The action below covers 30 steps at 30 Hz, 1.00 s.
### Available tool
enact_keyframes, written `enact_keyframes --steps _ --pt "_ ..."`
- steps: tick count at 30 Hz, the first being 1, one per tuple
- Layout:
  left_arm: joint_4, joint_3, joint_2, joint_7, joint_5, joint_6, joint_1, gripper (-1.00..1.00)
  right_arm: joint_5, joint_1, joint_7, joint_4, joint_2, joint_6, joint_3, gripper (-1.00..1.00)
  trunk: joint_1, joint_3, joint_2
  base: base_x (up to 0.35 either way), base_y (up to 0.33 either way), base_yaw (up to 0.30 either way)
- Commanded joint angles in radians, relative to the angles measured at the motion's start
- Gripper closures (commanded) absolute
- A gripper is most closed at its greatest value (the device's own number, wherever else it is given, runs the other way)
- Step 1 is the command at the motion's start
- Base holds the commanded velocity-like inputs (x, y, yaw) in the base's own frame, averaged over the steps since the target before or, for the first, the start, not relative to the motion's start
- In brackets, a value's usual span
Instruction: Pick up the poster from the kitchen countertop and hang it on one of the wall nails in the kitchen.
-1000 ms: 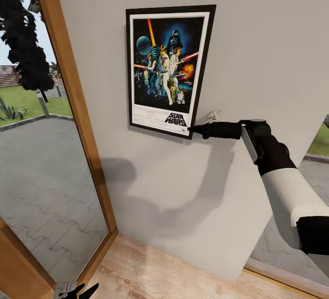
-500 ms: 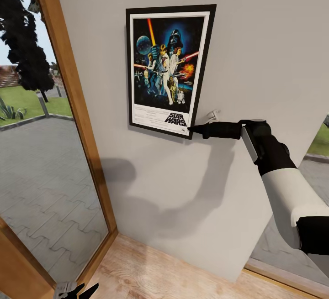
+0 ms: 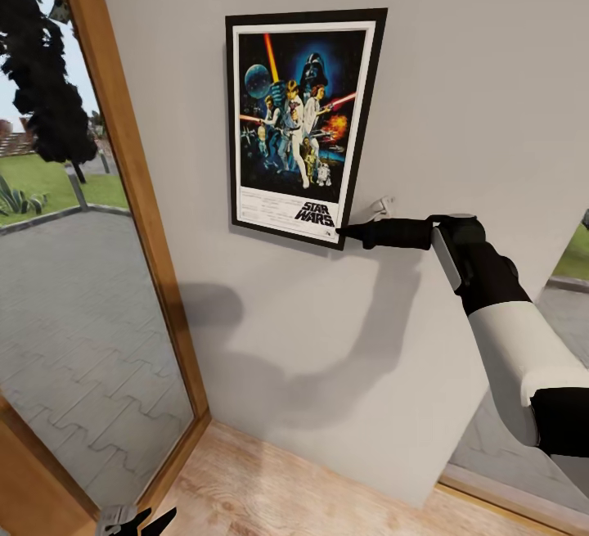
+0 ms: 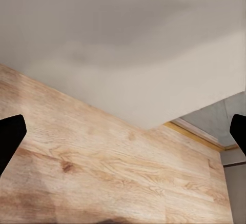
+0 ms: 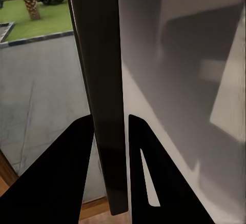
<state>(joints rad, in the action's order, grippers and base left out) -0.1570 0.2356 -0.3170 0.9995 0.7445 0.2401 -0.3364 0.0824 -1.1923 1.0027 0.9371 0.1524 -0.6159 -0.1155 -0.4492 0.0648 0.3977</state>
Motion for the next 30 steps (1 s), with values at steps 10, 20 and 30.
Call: enact_keyframes --steps 10,20,30 --pt "0.001 0.008 -0.001 0.001 0.007 0.007 -0.001 -1.00 0.009 -0.001 -0.003 0.000 0.001 -0.008 -0.003 1.00 -0.001 0.002 0.002 0.025 0.000 0.000" --pt "0.001 0.008 -0.001 0.002 0.007 0.006 -0.001 -1.00 0.010 -0.001 -0.003 0.000 0.001 -0.008 -0.003 1.00 -0.001 0.002 0.002 0.000 0.000 0.000" --pt "0.001 0.008 -0.001 0.002 0.007 0.007 -0.001 -1.00 0.010 -0.001 -0.003 0.000 0.001 -0.008 -0.003 1.00 -0.001 0.002 0.002 0.019 0.000 0.000"
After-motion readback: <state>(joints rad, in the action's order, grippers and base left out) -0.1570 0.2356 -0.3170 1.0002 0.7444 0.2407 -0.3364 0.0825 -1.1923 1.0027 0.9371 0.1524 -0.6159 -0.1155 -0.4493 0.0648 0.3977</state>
